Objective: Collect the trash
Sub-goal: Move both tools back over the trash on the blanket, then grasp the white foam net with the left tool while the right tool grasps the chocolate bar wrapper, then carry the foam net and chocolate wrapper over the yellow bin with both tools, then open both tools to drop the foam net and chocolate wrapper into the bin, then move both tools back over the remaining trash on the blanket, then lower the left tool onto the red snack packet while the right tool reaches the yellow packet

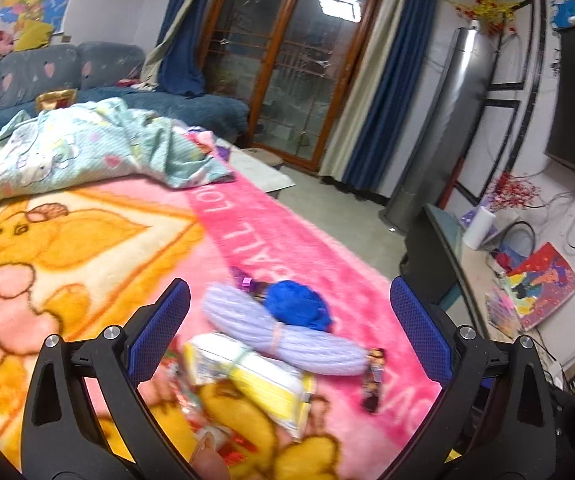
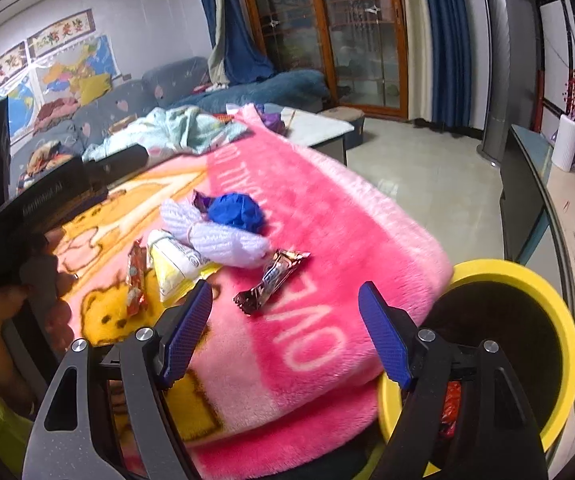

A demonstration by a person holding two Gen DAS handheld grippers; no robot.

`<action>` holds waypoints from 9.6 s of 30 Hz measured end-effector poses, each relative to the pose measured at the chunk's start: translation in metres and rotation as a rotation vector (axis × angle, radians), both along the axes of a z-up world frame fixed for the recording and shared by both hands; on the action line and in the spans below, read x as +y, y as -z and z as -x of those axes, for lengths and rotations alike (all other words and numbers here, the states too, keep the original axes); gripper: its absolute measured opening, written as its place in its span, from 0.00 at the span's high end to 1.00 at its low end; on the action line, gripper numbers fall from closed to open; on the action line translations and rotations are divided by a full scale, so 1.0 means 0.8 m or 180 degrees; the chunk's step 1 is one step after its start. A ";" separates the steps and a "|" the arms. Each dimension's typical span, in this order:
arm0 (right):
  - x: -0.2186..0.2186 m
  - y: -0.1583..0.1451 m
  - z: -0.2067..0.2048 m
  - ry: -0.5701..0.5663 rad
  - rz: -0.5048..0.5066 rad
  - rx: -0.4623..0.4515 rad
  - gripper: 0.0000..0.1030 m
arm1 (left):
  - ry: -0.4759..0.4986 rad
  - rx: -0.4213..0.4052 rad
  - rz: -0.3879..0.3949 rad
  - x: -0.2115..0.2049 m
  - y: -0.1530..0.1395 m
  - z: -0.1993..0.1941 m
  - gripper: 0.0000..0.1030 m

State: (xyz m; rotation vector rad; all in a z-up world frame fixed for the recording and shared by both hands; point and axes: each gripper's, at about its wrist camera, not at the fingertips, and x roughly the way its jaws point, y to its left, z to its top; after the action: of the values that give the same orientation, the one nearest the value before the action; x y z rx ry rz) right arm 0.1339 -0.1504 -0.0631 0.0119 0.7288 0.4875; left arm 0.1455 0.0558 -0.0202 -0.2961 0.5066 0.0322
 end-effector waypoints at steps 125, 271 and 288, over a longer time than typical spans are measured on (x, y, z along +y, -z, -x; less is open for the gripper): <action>-0.292 -0.021 -0.039 0.1471 -0.0540 0.0111 0.84 | 0.1828 0.0487 -0.0008 -0.237 -0.006 -0.016 0.90; 0.108 -0.010 0.000 -0.0831 0.0202 -0.0319 0.31 | -0.0436 0.0502 0.0457 0.114 0.051 0.053 0.26; 0.148 0.015 -0.050 -0.1004 0.0238 -0.0069 0.61 | 0.0036 0.0812 0.1221 0.117 0.098 0.032 0.53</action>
State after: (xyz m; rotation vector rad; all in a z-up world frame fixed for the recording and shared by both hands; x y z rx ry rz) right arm 0.1737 -0.0320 -0.0755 -0.1804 0.7305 0.7597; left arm 0.1199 0.1495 -0.0987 -0.6699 0.7689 -0.0395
